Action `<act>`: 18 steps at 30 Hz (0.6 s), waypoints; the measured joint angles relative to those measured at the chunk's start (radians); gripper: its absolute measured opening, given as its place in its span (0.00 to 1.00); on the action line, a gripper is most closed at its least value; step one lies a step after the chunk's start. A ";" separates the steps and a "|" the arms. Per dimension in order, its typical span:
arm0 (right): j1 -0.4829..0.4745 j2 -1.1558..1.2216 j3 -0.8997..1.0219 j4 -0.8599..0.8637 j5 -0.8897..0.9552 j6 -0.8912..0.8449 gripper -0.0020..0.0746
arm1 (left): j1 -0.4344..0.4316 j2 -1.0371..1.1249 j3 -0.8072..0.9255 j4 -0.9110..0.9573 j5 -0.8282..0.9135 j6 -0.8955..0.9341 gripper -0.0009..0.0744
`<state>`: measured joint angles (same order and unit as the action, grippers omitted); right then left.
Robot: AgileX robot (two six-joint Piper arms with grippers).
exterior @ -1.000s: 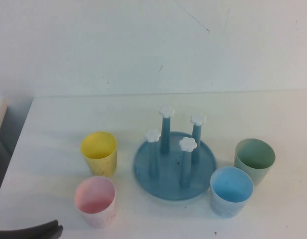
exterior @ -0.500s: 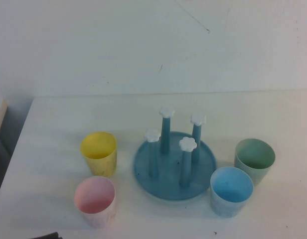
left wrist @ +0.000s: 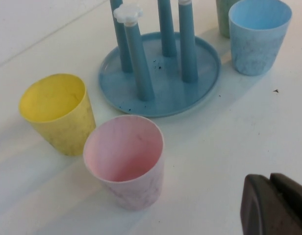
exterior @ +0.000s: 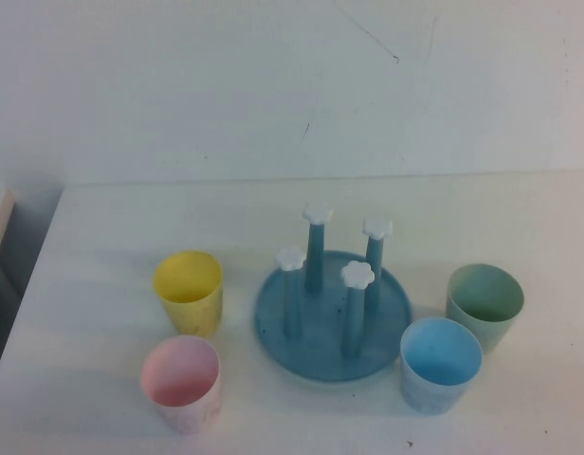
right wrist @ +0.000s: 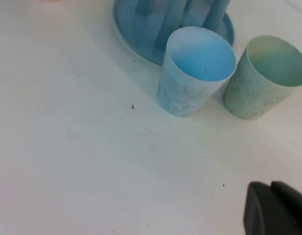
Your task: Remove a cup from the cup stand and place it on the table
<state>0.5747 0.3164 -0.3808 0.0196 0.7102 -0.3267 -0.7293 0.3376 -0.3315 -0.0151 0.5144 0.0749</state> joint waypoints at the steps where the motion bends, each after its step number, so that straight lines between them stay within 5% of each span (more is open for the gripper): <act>1: 0.000 0.000 0.000 0.000 0.000 0.000 0.02 | 0.000 -0.001 0.000 0.000 0.000 0.000 0.01; 6: 0.000 0.000 0.000 0.000 0.002 0.000 0.02 | 0.056 -0.051 0.000 -0.036 0.005 0.010 0.01; 12: 0.000 0.000 0.000 0.000 0.002 0.000 0.02 | 0.293 -0.160 0.011 -0.050 -0.057 -0.003 0.01; 18: 0.000 0.000 0.000 0.000 0.002 0.000 0.02 | 0.501 -0.264 0.141 -0.055 -0.294 -0.075 0.01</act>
<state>0.5747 0.3164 -0.3808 0.0201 0.7119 -0.3267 -0.2282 0.0740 -0.1904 -0.0701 0.2208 0.0000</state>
